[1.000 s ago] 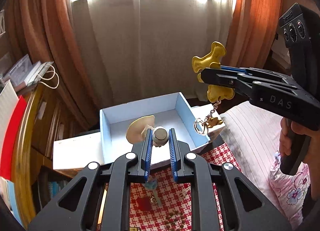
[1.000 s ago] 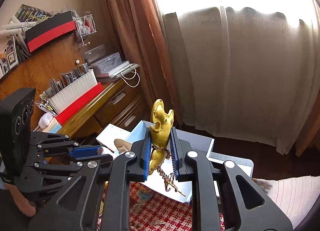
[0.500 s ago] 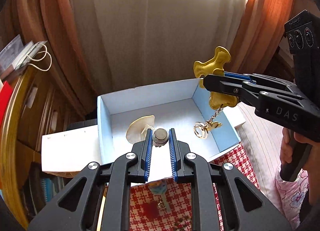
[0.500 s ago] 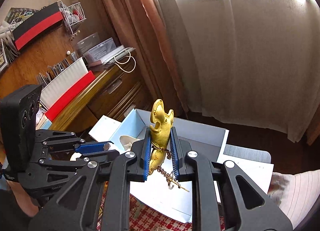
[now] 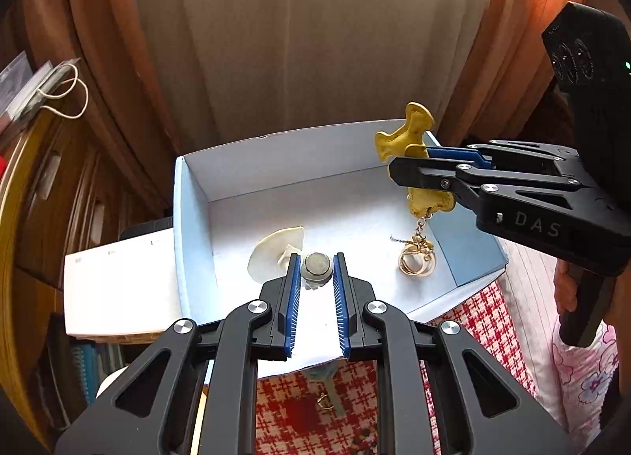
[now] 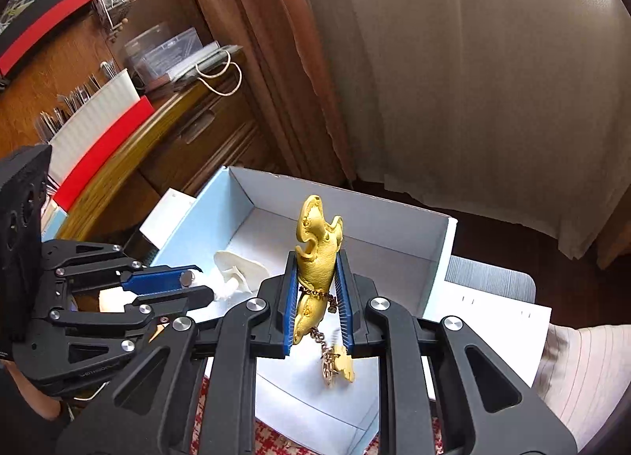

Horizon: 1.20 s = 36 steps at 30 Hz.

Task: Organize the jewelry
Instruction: 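Carry keychain in right tool while left tool carries mushroom over the blue box, then lower and open right tool in the box while left tool releases the mushroom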

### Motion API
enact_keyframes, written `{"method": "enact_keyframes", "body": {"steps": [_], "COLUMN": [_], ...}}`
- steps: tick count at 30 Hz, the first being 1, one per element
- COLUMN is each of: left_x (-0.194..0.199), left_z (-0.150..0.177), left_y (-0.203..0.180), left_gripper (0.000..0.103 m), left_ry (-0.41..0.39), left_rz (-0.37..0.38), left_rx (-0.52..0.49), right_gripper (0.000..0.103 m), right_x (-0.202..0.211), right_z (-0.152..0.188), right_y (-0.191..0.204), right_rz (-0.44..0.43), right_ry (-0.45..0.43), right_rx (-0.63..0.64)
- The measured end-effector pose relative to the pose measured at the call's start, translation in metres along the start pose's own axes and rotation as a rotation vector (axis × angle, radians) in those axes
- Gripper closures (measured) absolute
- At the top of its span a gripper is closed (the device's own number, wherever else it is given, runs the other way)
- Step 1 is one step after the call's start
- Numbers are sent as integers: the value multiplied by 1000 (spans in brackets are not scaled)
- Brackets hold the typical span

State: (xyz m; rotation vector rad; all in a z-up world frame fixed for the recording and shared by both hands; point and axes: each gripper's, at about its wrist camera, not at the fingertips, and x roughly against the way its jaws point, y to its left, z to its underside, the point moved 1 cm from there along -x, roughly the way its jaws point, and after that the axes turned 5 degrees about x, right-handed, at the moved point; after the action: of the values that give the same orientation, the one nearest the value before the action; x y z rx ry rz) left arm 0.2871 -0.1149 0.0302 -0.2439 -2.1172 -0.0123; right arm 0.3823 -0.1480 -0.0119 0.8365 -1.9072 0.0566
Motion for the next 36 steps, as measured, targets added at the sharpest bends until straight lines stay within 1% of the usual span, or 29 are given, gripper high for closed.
{"method": "enact_keyframes", "body": {"steps": [2,6,11,14,18,21,24,27,30,33,36], "left_x": [-1,-1,-4,-7,-10,-11,-15,-18,-30,-39,-41], "left_z": [-1,-6,-8,-11,-15,-17,-21,-24,-25,-21,-17], "left_y": [-2,-2,-2,1,9,14,15,18,21,26,31], "left_gripper": [86,86,86,86,85,85,85,85,86,86,85], "left_ry": [7,21,24,26,26,28,31,44,80,105,104], "left_rz": [-4,-2,10,35,70,84,46,62,29,39,38], "left_rx": [-15,-33,-59,-73,-28,-23,-29,-7,-1,32,47], "right_gripper": [84,84,84,84,84,83,83,82,81,79,76], "right_x": [-6,-18,-32,-39,-41,-46,-50,-57,-63,-66,-67], "right_z": [-1,-4,-3,-4,-8,-10,-14,-19,-21,-21,-20], "right_y": [-2,-6,-5,-2,-5,-5,-8,-10,-8,-4,-1], "right_rz": [25,40,54,71,77,111,128,149,167,174,179], "right_ry": [41,102,152,171,174,197,223,258,295,312,319], "right_rx": [3,1,-6,-3,-26,-17,-20,-16,4,21,39]}}
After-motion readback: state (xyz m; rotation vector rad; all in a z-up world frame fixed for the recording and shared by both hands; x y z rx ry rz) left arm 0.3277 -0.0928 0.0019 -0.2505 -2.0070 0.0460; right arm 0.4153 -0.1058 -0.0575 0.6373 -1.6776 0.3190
